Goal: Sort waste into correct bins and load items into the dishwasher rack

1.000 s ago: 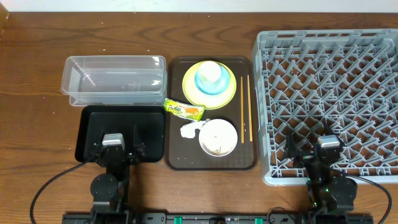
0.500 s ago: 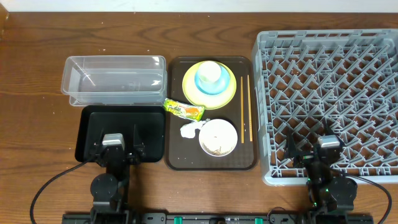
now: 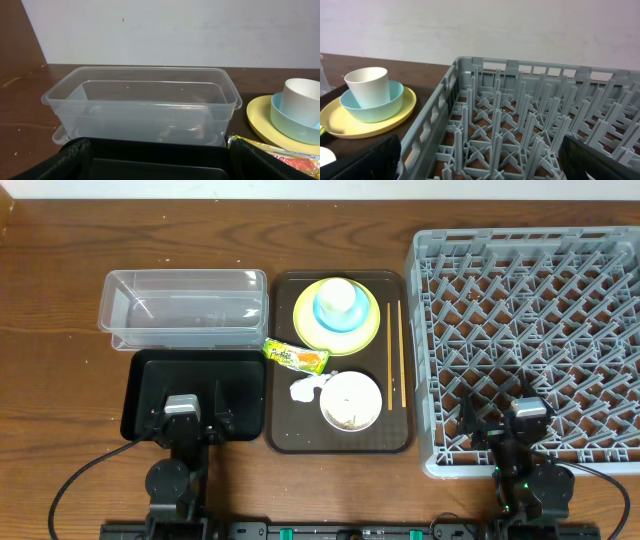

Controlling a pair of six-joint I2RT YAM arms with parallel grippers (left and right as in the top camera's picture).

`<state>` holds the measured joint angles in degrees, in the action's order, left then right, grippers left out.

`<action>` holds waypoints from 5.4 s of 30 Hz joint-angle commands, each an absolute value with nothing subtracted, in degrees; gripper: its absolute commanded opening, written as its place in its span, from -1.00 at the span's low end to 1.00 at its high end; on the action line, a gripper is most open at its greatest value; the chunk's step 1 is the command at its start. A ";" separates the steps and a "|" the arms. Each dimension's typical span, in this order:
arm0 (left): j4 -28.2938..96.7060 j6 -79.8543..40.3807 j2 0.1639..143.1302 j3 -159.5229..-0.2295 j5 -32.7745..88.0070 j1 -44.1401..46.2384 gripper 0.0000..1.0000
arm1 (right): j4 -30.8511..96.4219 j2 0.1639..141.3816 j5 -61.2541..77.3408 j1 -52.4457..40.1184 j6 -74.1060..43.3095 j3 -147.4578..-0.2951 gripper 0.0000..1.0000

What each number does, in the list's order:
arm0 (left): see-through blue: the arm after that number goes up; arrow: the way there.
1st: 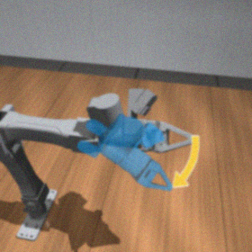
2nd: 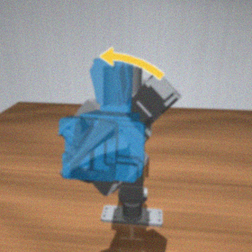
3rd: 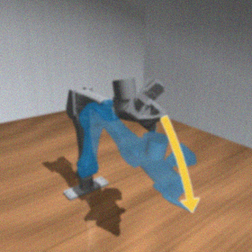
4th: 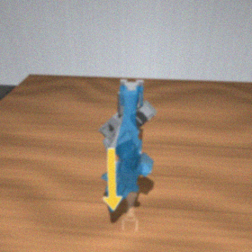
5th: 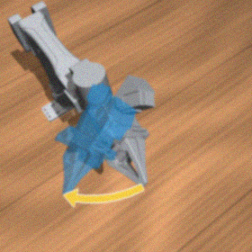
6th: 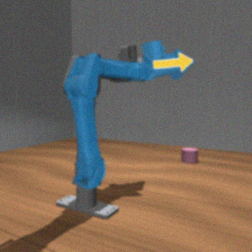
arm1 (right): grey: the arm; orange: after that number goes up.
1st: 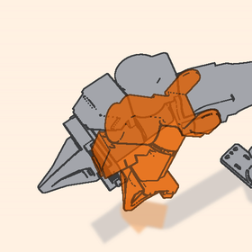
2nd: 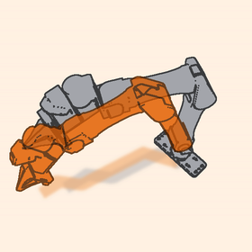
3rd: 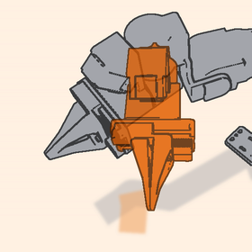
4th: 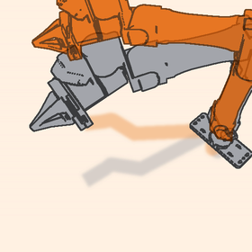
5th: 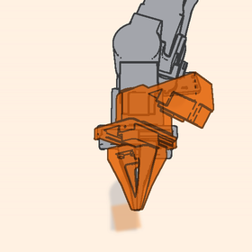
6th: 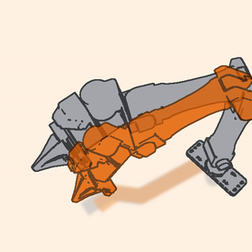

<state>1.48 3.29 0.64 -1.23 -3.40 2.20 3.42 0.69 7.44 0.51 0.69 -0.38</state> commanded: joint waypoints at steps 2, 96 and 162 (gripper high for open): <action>3.84 4.05 0.62 -0.34 -5.39 2.26 0.81 | 3.64 0.67 7.29 -0.08 1.17 -0.32 0.98; 35.20 -24.32 81.08 -52.38 0.64 28.75 -0.19 | 3.64 0.91 7.31 -0.08 1.15 -0.32 0.98; 35.92 -24.29 69.01 -52.97 -3.95 30.98 -0.88 | 3.64 0.91 7.29 -0.08 1.17 -0.32 0.98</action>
<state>34.94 -24.18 73.76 -51.57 -3.01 32.21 3.42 0.75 7.44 0.51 0.69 -0.38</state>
